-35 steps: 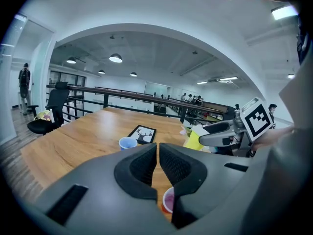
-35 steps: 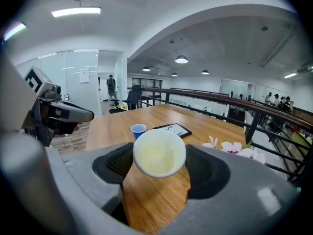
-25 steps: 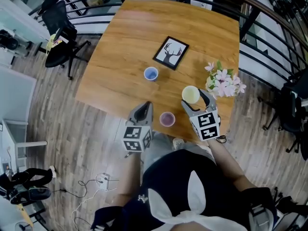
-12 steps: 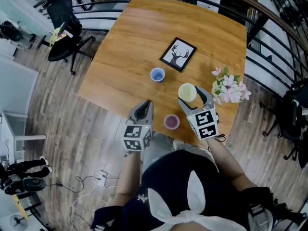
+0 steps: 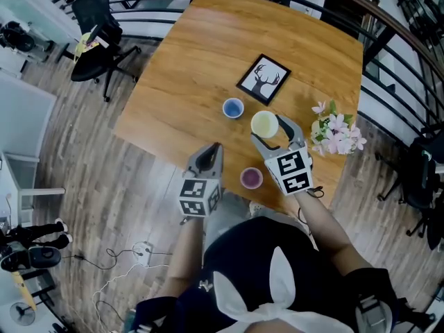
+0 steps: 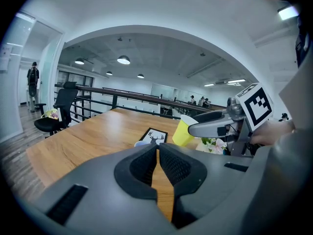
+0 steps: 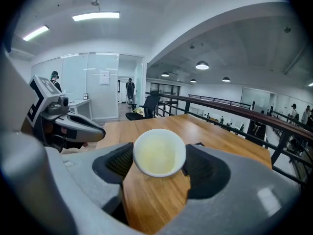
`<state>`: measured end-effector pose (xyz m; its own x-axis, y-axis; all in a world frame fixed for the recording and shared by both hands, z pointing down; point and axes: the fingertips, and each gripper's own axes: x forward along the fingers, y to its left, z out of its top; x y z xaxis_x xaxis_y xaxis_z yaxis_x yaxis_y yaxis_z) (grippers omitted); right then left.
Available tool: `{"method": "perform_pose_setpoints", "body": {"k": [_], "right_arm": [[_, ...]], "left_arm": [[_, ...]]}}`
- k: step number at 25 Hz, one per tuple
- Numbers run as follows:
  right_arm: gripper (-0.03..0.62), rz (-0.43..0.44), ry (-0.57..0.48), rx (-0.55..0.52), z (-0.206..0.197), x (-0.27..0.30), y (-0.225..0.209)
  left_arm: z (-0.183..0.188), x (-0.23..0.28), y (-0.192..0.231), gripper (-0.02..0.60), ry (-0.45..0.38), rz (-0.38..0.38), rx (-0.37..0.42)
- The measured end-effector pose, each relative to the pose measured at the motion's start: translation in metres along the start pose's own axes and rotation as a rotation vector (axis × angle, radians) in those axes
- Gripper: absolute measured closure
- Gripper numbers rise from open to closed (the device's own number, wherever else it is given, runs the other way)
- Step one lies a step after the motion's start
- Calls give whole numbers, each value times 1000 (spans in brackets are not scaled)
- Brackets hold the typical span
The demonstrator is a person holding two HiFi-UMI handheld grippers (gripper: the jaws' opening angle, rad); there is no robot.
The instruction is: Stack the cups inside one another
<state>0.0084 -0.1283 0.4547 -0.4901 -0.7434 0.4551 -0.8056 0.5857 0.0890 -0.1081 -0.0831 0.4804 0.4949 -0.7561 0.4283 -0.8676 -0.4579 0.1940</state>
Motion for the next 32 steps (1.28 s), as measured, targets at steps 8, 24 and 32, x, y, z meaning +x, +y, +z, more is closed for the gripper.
{"method": "perform_pose_setpoints", "body": {"k": [8,24,32], "right_arm": [[264,21,-31,-35,27,22,1],[263,63,-13,-56,48,68,-1],[262,86,11,-51,47,86,0]], "left_arm": [[4,5,12,549,0,9,-7],[10,19,36,549,1,17,-25],[4,28,42,549,38,1,-31]]}}
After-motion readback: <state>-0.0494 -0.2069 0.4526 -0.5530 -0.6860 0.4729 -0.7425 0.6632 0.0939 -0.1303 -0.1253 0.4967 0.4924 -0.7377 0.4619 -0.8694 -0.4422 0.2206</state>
